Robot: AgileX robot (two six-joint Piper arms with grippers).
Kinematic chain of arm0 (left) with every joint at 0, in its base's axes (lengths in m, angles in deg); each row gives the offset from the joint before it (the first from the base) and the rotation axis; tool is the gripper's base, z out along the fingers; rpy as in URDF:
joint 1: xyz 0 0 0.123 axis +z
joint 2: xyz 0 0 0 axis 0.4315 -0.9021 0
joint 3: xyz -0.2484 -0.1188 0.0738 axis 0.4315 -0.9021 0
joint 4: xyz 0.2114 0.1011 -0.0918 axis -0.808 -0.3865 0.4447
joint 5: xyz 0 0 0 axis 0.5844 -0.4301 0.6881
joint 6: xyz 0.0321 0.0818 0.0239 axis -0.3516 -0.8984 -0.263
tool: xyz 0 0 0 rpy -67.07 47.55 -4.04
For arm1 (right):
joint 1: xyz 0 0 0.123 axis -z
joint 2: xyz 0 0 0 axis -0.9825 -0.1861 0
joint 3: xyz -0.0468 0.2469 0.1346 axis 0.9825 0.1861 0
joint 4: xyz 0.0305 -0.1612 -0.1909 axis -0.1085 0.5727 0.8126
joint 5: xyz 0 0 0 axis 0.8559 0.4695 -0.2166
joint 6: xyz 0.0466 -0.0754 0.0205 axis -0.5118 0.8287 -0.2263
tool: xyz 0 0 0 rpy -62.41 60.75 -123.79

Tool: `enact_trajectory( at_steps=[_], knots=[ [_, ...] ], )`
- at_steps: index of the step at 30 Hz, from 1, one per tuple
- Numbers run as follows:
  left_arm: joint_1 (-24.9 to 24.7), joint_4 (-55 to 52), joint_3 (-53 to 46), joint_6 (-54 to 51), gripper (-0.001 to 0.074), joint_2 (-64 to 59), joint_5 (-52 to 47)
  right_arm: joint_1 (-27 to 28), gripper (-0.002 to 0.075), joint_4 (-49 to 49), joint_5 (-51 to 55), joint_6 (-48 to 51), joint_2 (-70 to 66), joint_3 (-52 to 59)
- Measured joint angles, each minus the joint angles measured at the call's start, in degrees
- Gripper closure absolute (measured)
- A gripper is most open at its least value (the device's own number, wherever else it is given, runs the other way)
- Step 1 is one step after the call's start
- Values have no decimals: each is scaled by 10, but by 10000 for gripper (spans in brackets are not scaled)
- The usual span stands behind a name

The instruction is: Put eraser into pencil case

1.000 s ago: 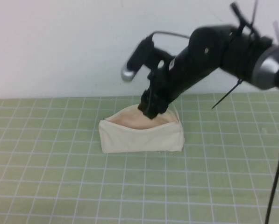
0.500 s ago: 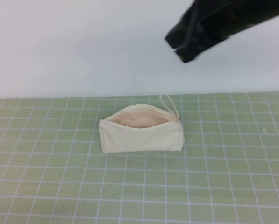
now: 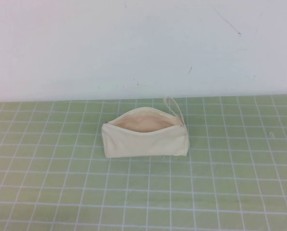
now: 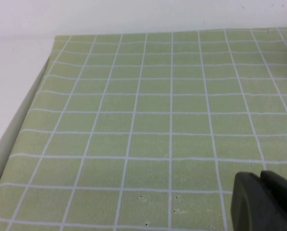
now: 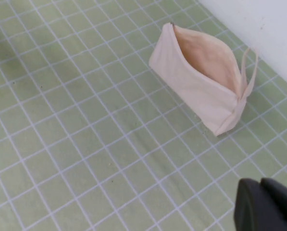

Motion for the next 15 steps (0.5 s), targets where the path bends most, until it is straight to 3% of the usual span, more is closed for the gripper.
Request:
enact_trajectory(
  at_steps=[15],
  knots=[
    [0, 0, 0, 0, 736, 0, 0, 0, 727, 23, -318, -38, 382, 445]
  ],
)
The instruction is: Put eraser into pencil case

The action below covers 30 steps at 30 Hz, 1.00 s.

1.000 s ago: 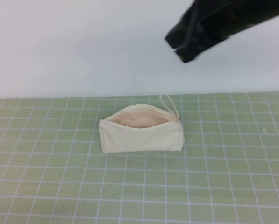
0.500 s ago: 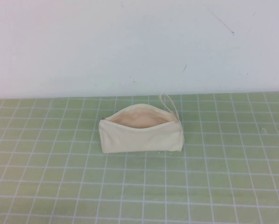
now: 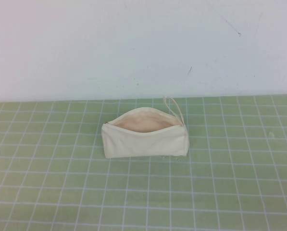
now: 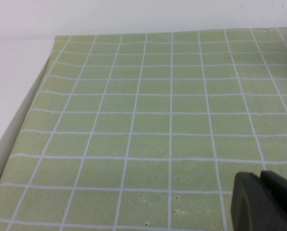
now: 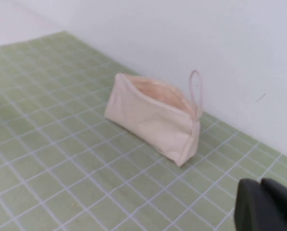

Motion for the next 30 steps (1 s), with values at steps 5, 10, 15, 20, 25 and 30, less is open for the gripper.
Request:
enact_trajectory(
  at_steps=[5, 10, 15, 20, 25, 30],
  knots=[
    [0, 0, 0, 0, 736, 0, 0, 44, 727, 14, -56, -55, 75, 93],
    [0, 0, 0, 0, 736, 0, 0, 180, 727, 27, -61, -64, 141, 139],
    [0, 0, 0, 0, 736, 0, 0, 347, 727, 43, -58, -65, 170, 172],
    [0, 0, 0, 0, 736, 0, 0, 388, 727, 67, -50, -110, 171, 212],
    [0, 0, 0, 0, 736, 0, 0, 377, 727, 100, -30, -168, 171, 233],
    [0, 0, 0, 0, 736, 0, 0, 370, 727, 108, 2, -181, 171, 233]
  ],
)
